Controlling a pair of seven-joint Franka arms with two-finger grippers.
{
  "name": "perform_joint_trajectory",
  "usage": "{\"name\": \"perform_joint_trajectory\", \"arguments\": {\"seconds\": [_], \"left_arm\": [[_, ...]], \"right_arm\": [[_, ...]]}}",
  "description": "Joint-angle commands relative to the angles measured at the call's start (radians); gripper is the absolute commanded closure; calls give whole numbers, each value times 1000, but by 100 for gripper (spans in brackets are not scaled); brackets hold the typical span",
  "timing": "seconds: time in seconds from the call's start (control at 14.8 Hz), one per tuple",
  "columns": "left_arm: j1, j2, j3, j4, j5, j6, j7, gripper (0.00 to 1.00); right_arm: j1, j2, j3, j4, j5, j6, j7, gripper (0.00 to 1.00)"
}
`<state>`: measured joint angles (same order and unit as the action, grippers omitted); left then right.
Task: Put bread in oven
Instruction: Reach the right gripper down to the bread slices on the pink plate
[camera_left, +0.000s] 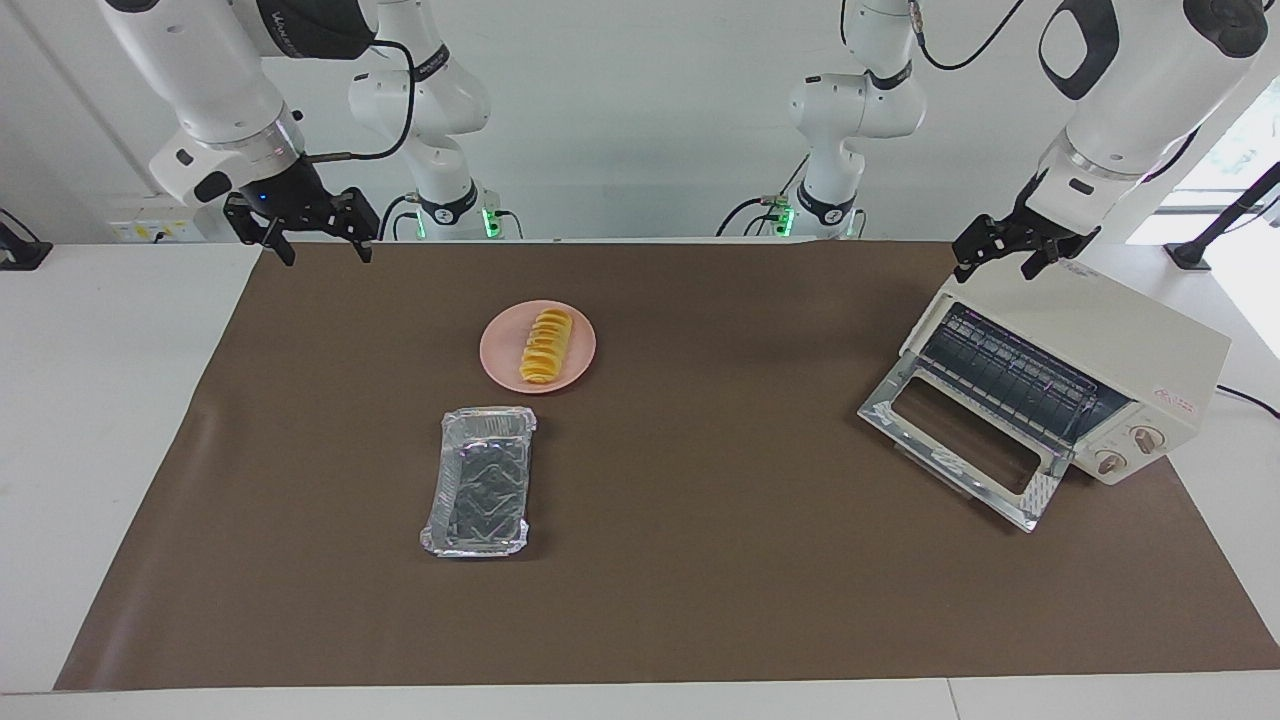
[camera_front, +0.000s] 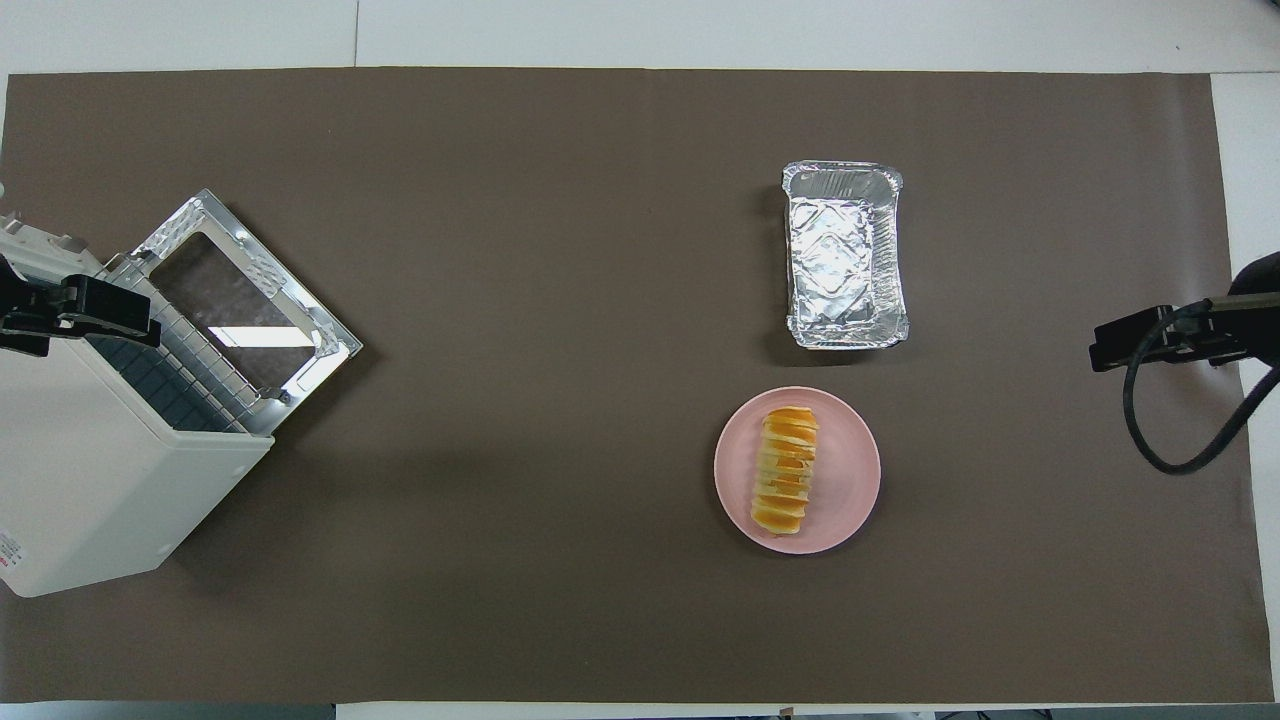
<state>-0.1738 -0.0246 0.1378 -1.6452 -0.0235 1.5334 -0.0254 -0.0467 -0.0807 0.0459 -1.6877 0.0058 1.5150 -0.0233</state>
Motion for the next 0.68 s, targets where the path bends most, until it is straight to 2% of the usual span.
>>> {"name": "perform_joint_trajectory", "arguments": {"seconds": [0.0, 0.34, 0.47, 0.61], "left_arm": [[7, -6, -4, 5, 17, -10, 2, 0], [7, -6, -4, 5, 17, -10, 2, 0], [7, -6, -4, 5, 17, -10, 2, 0], [7, -6, -4, 5, 17, -10, 2, 0]], "right_arm": [[-18, 9, 11, 14, 7, -19, -18, 0], [-7, -4, 14, -13, 7, -19, -18, 0], [10, -30, 25, -64, 13, -4, 3, 0], [68, -75, 25, -162, 51, 75, 101, 0]]}}
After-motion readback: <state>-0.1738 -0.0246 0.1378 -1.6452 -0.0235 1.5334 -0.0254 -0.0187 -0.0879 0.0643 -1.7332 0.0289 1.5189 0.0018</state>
